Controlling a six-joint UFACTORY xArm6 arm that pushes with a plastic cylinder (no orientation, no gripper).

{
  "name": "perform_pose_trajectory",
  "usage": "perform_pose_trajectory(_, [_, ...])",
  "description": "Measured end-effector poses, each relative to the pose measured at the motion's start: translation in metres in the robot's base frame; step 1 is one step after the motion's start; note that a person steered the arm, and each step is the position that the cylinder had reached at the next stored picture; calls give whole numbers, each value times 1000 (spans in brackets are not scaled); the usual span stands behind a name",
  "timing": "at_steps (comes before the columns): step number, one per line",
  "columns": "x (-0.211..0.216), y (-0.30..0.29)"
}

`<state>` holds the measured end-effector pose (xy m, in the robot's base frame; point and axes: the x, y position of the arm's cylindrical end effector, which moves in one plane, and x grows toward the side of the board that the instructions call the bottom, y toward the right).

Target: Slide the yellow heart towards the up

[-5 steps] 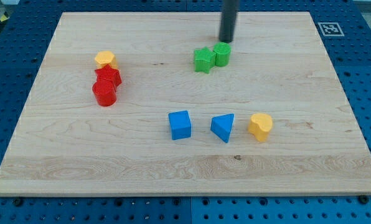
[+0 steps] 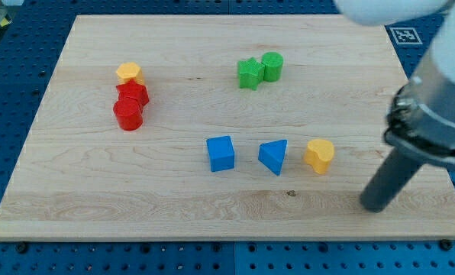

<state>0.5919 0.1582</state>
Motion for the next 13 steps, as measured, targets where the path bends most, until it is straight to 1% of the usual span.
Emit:
perform_pose_trajectory(1, [0,-21])
perform_pose_trajectory(2, [-5,-21])
perform_pose_trajectory(3, [-21,-23])
perform_pose_trajectory(6, [-26,-28])
perform_pose_trajectory(8, [-33,-55])
perform_pose_trajectory(9, [-38,-56])
perform_pose_trajectory(11, [-65,-55])
perform_pose_trajectory(13, [-52,-20])
